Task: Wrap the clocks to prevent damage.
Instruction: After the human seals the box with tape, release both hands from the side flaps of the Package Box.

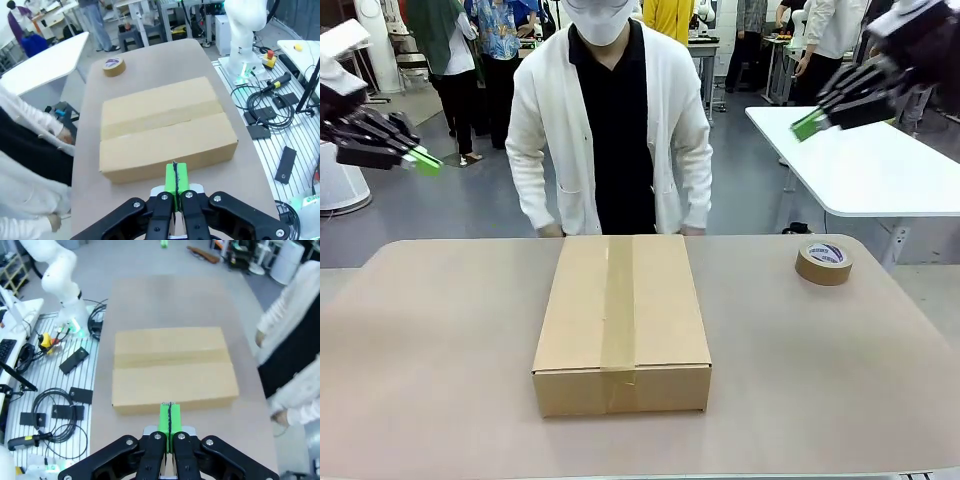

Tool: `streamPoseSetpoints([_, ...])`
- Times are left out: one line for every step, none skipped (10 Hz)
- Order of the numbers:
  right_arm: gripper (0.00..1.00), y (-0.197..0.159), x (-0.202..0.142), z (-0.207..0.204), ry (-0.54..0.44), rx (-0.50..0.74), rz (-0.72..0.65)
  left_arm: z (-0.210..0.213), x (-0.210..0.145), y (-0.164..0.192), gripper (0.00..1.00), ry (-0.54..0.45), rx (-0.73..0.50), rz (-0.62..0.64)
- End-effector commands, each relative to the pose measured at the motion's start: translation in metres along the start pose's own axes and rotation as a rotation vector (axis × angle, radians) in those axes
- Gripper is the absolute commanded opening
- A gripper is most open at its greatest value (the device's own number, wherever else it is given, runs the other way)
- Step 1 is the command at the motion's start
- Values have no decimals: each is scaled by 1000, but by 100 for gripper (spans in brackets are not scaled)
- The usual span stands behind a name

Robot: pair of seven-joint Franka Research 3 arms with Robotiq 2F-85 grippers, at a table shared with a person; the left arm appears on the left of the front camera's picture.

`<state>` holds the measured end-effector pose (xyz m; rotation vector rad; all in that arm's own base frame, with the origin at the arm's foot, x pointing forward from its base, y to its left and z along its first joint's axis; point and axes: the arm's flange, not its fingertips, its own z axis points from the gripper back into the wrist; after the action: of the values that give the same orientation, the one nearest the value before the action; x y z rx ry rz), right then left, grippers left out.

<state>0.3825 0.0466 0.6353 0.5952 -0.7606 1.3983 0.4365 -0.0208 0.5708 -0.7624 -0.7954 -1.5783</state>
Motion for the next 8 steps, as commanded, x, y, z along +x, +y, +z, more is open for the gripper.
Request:
streamPoseSetpoints([1,4,-18,-4,68,-15,-74,8,5,-11,0,48,21,41])
streamPoseSetpoints([1,1,-25,-8,81,-6,-88,9,5,-15,0,65,31,57])
streamPoseSetpoints([1,-5,-29,-16,90,8,-89,4,2,-16,0,97,43,77])
streamPoseSetpoints([1,2,-18,11,47,-24,-46,17,7,-11,0,32,29,19])
streamPoseSetpoints([1,2,-18,11,47,-24,-46,17,7,-11,0,32,29,19])
streamPoseSetpoints([1,2,-18,11,47,-24,-46,17,7,-11,0,32,29,19])
streamPoseSetpoints([1,2,-18,11,47,-24,-46,17,7,-11,0,32,29,19])
streamPoseSetpoints([1,2,-18,11,47,-24,-46,17,7,-11,0,32,29,19])
